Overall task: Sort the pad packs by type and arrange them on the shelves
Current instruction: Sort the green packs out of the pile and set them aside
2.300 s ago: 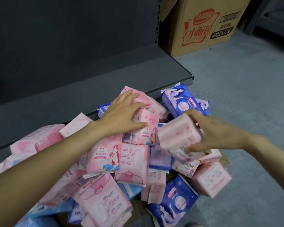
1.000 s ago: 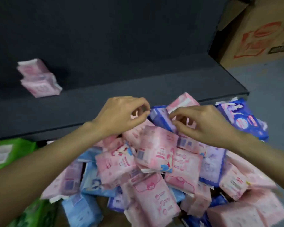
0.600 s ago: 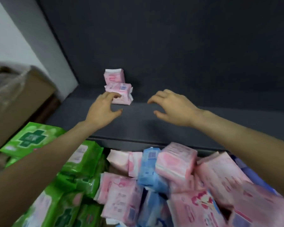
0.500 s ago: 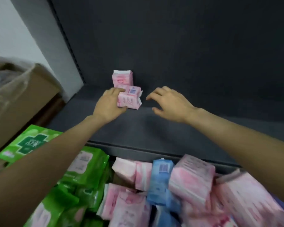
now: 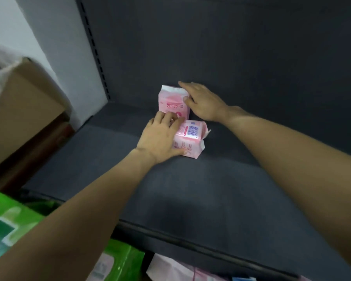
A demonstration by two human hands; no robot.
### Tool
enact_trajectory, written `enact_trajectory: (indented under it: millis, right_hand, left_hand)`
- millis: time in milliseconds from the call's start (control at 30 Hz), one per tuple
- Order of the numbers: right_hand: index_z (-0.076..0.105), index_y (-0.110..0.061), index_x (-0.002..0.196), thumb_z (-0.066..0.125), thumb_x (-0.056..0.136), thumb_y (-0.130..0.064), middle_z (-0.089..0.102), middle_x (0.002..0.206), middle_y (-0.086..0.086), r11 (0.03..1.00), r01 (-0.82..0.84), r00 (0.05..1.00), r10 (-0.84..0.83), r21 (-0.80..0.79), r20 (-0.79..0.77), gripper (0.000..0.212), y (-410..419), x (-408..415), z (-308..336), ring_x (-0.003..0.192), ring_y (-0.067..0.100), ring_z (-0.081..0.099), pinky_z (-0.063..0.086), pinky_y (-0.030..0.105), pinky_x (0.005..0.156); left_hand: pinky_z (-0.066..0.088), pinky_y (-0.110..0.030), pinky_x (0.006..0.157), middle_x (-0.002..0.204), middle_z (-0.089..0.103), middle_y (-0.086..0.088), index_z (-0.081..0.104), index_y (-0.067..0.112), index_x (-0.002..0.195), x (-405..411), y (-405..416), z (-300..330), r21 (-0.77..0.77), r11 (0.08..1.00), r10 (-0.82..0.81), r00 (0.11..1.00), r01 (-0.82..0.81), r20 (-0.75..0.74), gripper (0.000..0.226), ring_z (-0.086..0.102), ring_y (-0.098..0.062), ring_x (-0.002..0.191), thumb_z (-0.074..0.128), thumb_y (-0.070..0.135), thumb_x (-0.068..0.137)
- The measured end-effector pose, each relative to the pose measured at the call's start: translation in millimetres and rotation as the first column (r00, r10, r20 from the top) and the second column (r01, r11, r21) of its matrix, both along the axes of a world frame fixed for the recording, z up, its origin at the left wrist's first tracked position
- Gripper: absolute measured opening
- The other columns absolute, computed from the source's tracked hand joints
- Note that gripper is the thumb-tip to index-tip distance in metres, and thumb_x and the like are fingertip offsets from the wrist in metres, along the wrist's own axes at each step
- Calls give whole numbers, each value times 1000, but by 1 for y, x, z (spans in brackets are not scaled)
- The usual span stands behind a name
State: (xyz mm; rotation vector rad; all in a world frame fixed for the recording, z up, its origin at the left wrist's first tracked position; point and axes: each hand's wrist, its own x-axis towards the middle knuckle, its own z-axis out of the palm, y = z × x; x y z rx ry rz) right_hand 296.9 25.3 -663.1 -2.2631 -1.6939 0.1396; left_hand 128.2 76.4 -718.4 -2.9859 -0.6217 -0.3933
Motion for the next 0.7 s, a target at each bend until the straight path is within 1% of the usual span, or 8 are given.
enact_trajectory:
  millis: [67, 133, 200, 267, 400, 533, 633, 700]
  right_hand:
    - [35, -16, 144, 45, 99, -36, 25, 156, 0, 998, 3, 1000, -2, -58, 17, 50, 15, 3, -4, 143, 19, 20, 26, 44, 114]
    - [49, -16, 123, 59, 90, -43, 43, 141, 4, 999, 37, 999, -37, -33, -3, 44, 25, 3, -6, 129, 21, 37, 39, 39, 99]
    - [47, -16, 105, 69, 82, -44, 49, 113, 1, 997, 75, 997, -75, 2, -9, 42, 27, 1, -6, 107, 19, 45, 40, 33, 79]
    - [43, -16, 101, 74, 77, -42, 49, 106, 1, 995, 98, 995, -98, 33, 17, 47, 25, -1, -8, 103, 21, 45, 39, 33, 75]
    - [40, -16, 123, 77, 74, -35, 46, 126, 9, 970, 217, 976, -213, 108, -47, 65, -5, -2, -4, 114, 31, 45, 41, 45, 94]
    - [31, -17, 140, 75, 76, -31, 37, 134, 9, 961, 263, 965, -259, 92, -50, 79, -77, -3, 21, 116, 32, 47, 42, 39, 95]
    - [37, -18, 139, 74, 75, -34, 39, 130, 7, 968, 248, 968, -246, 37, -40, 76, -144, -7, 51, 111, 26, 51, 41, 29, 85]
    - [41, -19, 137, 74, 72, -37, 42, 126, 6, 971, 236, 970, -234, 45, -61, 75, -194, -12, 71, 109, 23, 51, 42, 28, 86]
  left_hand:
    - [32, -36, 103, 141, 32, -4, 27, 22, 146, 5, 2, -1, 29, 999, 22, 1000, -21, -18, 87, 29, -24, 126, 58, 67, 78]
    - [33, -36, 100, 142, 30, -4, 27, 22, 145, 11, 1, -3, 41, 999, 36, 999, -35, -25, 83, 27, -24, 128, 56, 66, 81]
    - [33, -36, 97, 142, 28, -4, 27, 22, 144, 14, 1, -5, 57, 997, 47, 999, -47, -12, 81, 26, -24, 129, 55, 65, 82]
    - [33, -36, 96, 142, 28, -3, 27, 21, 143, 17, 1, -6, 55, 997, 58, 998, -58, 7, 80, 25, -24, 129, 55, 64, 82]
    - [31, -39, 98, 142, 29, -3, 32, 20, 141, 15, -3, -2, 51, 994, 94, 995, -93, -19, 77, 27, -24, 128, 57, 62, 82]
    - [33, -38, 92, 123, 56, -7, 55, 12, 119, -3, -23, 9, 139, 988, 60, 996, -69, 73, 75, 50, -29, 115, 74, 62, 66]
    - [29, -41, 99, 103, 63, -9, 56, 7, 106, -24, -58, 25, -23, 979, 199, 938, -200, 282, 75, 59, -31, 99, 73, 66, 63]
    - [34, -40, 93, 98, 60, -7, 53, 7, 105, -39, -98, 46, -128, 960, 279, 901, -250, 332, 76, 58, -30, 93, 74, 66, 63]
